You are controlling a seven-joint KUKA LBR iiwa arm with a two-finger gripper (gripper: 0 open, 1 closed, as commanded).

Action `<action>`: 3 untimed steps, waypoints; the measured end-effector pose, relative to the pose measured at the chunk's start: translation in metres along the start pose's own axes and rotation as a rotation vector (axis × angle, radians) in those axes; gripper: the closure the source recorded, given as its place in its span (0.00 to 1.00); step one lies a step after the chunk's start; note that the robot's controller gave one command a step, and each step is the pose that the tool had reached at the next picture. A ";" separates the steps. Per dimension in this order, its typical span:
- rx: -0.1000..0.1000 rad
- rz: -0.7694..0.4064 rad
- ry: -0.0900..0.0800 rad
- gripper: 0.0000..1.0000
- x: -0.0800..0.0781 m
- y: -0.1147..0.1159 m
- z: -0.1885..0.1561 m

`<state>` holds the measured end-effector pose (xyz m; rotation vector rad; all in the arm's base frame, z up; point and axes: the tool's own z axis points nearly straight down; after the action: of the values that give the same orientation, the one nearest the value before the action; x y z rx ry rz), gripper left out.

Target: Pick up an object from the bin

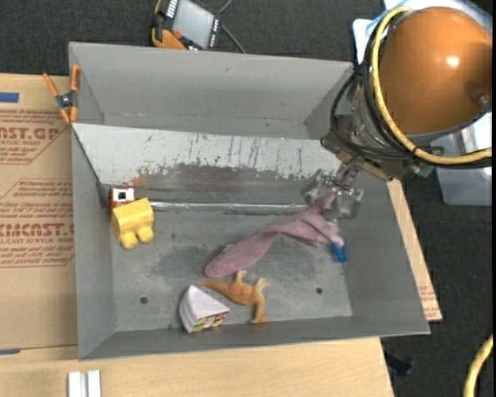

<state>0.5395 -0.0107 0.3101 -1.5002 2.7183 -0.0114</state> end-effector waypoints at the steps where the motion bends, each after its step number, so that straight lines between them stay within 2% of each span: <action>1: 0.001 -0.001 -0.001 1.00 0.000 0.000 -0.003; 2: 0.004 0.030 -0.006 1.00 -0.010 0.013 0.054; 3: 0.010 0.046 -0.010 1.00 -0.011 0.010 0.049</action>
Offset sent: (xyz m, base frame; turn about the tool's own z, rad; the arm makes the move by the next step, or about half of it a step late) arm -0.0036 0.0136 -0.0508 0.0307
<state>0.5387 0.0042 0.2608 -1.4310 2.7397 -0.0168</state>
